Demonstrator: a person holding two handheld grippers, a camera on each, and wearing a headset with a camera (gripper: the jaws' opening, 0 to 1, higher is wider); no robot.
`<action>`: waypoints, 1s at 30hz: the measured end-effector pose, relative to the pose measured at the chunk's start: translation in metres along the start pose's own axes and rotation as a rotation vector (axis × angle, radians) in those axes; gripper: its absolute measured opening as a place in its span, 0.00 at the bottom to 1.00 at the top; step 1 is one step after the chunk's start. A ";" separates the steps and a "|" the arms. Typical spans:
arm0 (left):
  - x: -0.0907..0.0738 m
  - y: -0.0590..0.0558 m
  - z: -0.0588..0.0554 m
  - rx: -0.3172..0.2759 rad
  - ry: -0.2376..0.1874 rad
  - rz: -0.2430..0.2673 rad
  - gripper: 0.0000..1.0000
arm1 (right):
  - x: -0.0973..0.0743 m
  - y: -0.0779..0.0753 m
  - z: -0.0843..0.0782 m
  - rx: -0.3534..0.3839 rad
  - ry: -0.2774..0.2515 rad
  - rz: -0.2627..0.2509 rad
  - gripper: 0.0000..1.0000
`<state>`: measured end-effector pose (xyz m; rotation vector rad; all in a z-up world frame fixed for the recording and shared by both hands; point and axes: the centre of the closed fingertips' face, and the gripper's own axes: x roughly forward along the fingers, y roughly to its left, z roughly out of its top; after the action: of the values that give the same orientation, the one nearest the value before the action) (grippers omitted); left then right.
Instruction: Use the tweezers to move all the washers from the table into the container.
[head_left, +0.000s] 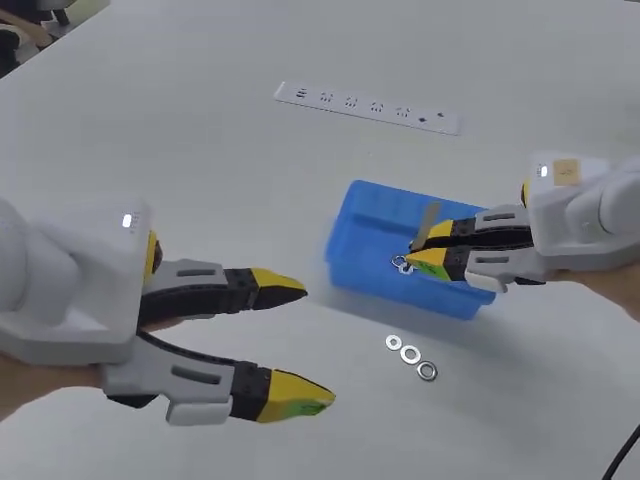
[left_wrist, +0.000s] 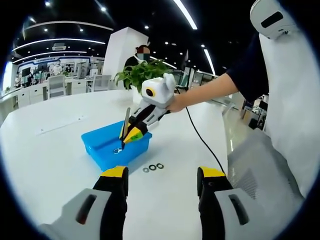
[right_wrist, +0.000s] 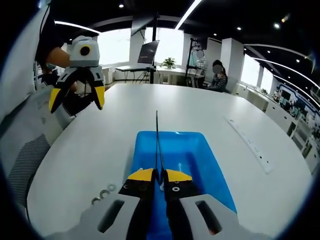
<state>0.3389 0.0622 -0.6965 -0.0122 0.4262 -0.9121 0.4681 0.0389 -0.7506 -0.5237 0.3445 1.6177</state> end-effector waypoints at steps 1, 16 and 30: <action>0.000 0.004 0.002 0.001 -0.005 0.005 0.61 | 0.000 0.001 0.001 -0.005 0.000 0.003 0.08; 0.059 0.064 0.062 0.094 -0.081 -0.013 0.58 | -0.002 0.007 0.013 -0.033 -0.003 0.034 0.08; 0.099 0.058 0.066 0.265 -0.008 -0.139 0.34 | -0.004 0.010 0.012 -0.039 -0.005 0.047 0.08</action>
<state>0.4599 0.0106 -0.6819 0.1982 0.2972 -1.1001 0.4566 0.0405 -0.7387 -0.5447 0.3239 1.6735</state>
